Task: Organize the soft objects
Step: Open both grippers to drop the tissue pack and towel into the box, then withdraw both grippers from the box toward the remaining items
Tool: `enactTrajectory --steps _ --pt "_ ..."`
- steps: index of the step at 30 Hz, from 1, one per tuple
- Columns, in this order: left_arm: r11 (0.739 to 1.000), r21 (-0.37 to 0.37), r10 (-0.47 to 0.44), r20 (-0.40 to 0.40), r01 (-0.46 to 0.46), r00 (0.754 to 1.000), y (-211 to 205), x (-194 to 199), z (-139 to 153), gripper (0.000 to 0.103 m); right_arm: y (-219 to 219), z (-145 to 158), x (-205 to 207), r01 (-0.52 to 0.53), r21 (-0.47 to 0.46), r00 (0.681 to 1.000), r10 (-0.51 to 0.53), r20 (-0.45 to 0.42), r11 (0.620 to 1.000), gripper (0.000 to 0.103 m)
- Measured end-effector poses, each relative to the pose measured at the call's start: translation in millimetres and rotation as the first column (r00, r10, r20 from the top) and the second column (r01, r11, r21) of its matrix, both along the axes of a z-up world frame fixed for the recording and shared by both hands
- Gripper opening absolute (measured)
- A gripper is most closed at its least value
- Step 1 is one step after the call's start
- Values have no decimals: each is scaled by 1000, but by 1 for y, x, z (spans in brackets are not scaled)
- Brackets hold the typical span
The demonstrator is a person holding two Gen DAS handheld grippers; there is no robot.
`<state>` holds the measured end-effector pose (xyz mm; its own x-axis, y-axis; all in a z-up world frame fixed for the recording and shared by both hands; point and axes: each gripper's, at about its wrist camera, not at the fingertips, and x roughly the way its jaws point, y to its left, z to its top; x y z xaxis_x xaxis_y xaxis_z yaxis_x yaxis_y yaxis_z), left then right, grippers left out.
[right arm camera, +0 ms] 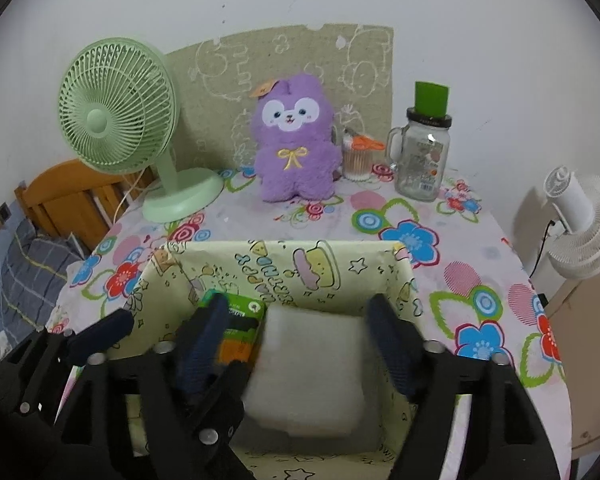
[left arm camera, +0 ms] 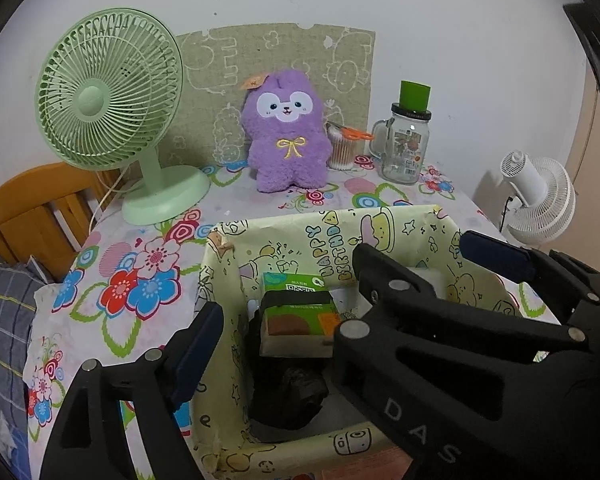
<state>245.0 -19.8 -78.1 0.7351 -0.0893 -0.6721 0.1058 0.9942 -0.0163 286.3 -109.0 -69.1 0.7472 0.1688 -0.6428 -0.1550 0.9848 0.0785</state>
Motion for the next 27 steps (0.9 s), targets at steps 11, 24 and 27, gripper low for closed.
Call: enactTrajectory --steps 11,24,27 --pt "1000 1 -12 31 12 999 -5 -18 18 89 -7 16 -19 9 -13 1000 -9 25 1000 84" --pt "1000 16 9 112 -10 994 -10 -60 54 97 -18 51 -67 27 6 994 -27 110 1000 91" --pt "1000 16 10 121 -12 993 -12 -69 60 98 -21 58 -80 34 12 991 -35 128 999 93"
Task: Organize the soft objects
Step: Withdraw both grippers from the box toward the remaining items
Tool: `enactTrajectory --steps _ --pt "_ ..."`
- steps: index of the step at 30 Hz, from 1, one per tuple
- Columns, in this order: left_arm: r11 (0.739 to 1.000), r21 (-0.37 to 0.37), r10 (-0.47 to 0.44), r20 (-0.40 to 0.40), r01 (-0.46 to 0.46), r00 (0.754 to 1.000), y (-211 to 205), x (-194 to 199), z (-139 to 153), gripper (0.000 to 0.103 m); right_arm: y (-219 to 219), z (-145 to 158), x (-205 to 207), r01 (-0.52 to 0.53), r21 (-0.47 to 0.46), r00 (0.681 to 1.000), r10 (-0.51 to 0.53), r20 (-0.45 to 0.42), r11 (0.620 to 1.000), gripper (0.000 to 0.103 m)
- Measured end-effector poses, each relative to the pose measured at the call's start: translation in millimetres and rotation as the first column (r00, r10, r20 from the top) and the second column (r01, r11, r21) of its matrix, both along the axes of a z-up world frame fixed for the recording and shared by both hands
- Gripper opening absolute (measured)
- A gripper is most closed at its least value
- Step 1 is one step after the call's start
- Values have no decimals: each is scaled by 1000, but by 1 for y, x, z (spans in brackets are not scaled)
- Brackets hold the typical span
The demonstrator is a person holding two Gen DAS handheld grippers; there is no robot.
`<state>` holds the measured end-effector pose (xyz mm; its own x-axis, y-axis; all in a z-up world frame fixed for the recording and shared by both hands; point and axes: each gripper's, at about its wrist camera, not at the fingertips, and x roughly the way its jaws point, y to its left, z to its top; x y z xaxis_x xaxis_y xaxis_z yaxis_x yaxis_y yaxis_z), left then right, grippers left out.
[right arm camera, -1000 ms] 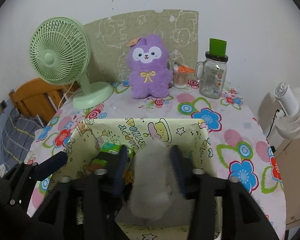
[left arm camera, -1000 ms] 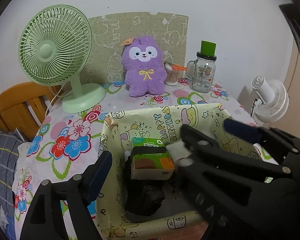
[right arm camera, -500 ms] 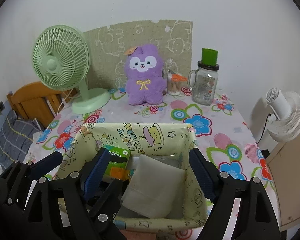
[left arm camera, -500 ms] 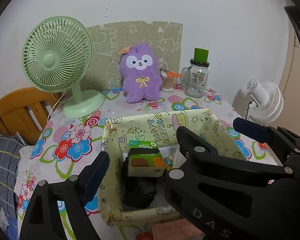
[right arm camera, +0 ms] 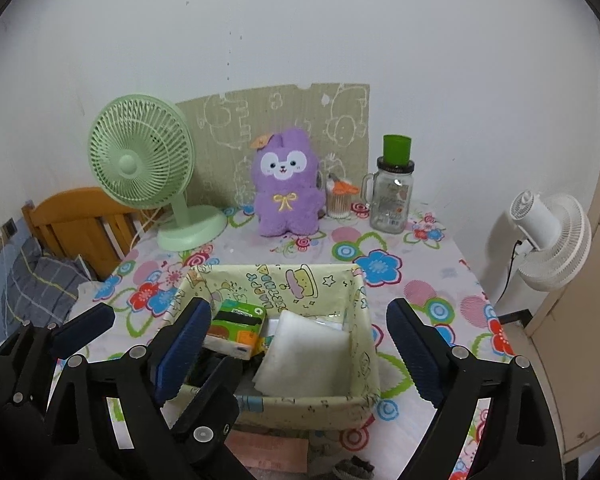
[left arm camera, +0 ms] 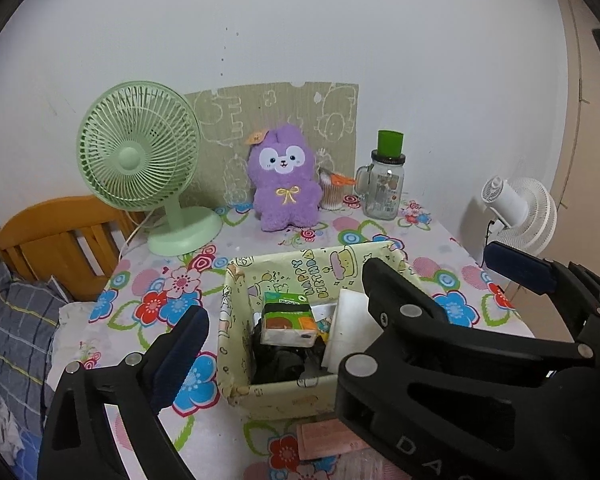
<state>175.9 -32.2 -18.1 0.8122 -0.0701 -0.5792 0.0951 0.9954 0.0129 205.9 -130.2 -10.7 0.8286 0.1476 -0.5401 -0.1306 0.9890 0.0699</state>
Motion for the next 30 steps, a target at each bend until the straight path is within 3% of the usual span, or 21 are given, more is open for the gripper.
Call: enactTrajectory --steps 15,30 --pt "1000 -17 12 63 -11 998 -9 -55 26 103 -11 33 -63 13 -18 995 -11 97 1000 100" --pt "999 -41 -16 99 20 995 -17 -108 28 103 -23 37 -121 52 -19 992 -50 119 998 100"
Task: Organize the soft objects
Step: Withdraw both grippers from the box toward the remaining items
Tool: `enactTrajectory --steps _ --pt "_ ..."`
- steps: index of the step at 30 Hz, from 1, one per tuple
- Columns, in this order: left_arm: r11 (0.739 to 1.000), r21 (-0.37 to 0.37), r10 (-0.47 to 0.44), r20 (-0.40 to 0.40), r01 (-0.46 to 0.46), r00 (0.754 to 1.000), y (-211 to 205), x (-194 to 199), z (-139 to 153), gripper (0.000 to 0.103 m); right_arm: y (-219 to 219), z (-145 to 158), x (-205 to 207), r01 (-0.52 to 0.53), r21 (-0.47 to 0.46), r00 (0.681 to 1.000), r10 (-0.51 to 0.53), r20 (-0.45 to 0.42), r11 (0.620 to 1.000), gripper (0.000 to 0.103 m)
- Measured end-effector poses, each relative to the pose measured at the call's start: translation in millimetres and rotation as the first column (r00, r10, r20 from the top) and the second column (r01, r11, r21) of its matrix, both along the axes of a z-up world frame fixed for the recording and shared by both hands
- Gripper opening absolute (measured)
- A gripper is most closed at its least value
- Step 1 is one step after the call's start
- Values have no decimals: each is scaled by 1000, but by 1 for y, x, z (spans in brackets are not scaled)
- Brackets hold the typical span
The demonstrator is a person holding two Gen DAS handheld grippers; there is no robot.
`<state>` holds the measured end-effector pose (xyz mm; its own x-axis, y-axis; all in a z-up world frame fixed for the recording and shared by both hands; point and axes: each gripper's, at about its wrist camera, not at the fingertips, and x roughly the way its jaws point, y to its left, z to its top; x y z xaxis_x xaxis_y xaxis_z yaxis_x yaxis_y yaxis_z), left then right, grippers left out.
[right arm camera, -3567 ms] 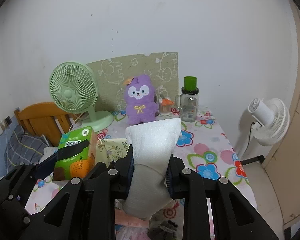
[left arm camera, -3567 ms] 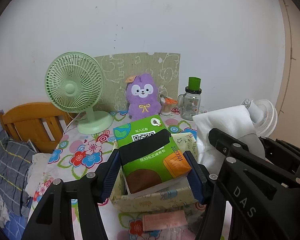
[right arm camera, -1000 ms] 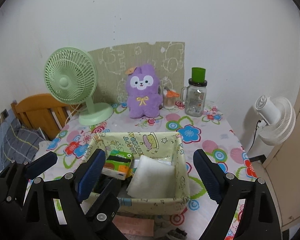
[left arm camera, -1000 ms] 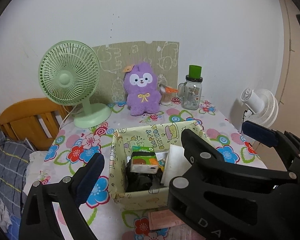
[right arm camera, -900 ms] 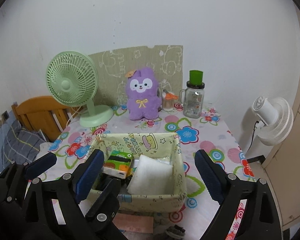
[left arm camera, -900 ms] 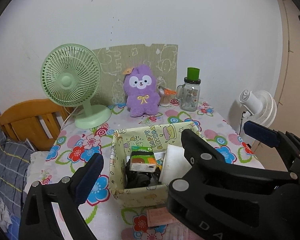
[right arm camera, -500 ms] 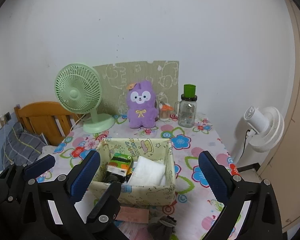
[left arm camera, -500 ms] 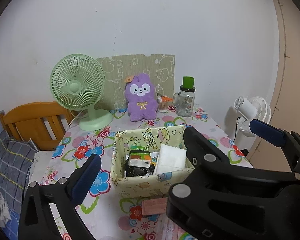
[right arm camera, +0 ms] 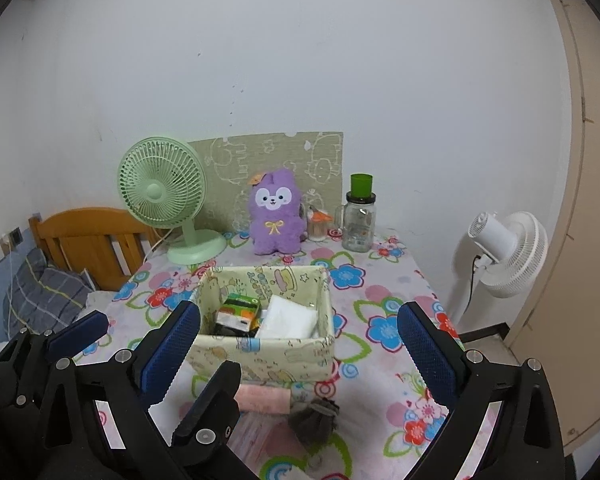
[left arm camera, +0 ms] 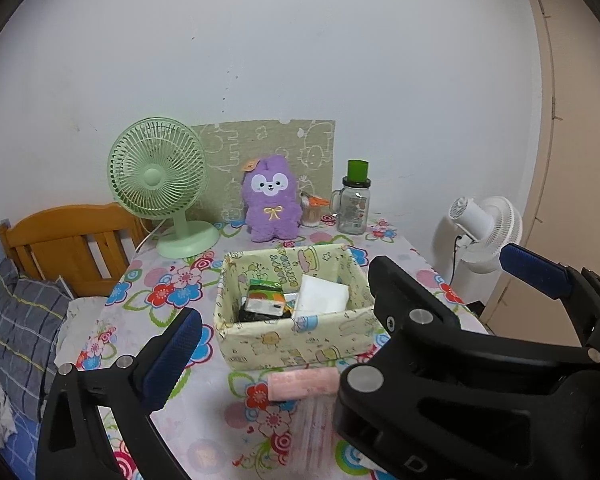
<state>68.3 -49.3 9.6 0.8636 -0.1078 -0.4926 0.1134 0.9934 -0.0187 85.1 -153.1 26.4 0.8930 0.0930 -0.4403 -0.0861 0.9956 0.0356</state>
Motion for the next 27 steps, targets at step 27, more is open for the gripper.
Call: enactTrajectory --steps 27 --pt "999 -49 7 -61 -10 998 1 -22 -74 103 -10 -72 -29 15 35 998 -13 -62 999 100"
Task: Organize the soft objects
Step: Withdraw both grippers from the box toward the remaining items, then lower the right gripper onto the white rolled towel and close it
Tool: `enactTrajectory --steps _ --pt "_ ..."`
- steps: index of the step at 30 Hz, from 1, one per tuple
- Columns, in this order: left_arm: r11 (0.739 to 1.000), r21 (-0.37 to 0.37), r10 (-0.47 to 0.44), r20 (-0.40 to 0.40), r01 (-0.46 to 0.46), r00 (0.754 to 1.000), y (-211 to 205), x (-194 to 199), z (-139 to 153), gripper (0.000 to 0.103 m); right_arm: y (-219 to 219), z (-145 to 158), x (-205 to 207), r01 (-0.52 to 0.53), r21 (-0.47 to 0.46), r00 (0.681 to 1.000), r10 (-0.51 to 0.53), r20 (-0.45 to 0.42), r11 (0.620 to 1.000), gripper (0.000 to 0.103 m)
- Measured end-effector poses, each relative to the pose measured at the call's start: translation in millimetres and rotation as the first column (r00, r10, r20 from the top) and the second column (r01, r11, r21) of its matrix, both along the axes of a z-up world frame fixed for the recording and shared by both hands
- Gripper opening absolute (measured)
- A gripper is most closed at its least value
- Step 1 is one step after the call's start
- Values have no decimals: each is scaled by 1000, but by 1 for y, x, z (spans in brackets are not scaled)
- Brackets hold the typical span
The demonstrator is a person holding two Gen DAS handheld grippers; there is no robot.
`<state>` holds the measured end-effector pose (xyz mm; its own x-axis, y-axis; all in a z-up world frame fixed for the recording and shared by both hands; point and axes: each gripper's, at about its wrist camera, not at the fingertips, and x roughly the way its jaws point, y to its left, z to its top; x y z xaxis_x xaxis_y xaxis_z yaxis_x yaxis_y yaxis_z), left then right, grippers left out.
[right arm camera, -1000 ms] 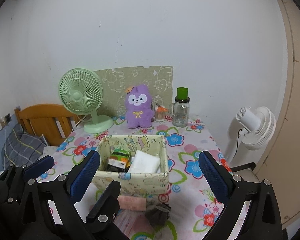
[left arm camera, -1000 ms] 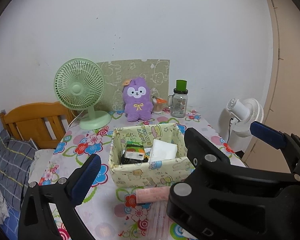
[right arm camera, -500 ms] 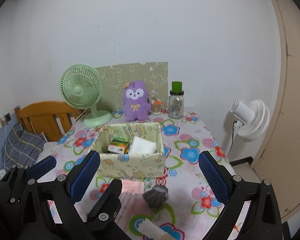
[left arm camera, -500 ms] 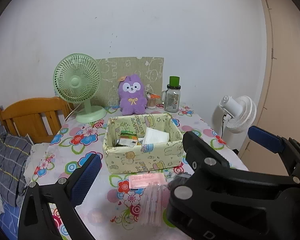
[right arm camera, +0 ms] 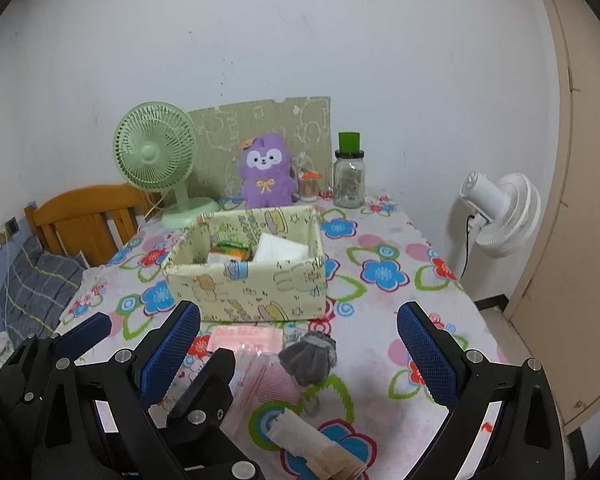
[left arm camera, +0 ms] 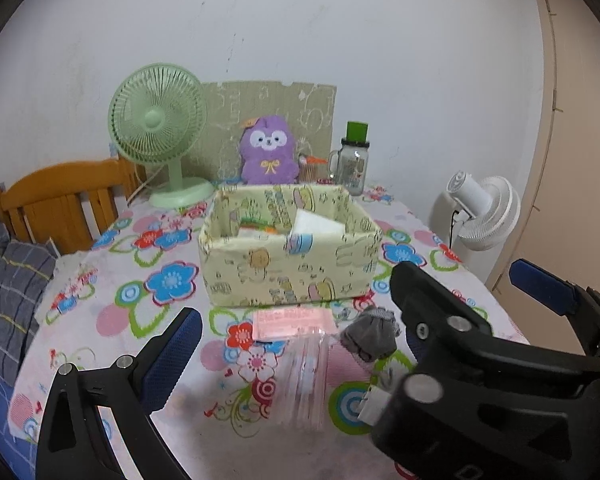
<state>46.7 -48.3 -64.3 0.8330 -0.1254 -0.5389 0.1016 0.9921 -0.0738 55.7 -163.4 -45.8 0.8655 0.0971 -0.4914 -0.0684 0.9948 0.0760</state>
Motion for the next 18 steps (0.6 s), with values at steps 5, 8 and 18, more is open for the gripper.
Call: enactTrajectory --steps 5,8,18 --pt "1000 7 7 -24 -7 1000 2 2 -18 103 -3 -18 2 -18 9 999 19 -28 1000 100" --pt "1000 19 11 -29 -10 1000 2 2 -27 103 -5 -28 0 -19 11 999 19 -27 1000 100" --pt "999 50 12 -71 -9 997 6 -3 -58 103 -5 -55 -3 -7 -24 1000 7 -28 1000 100"
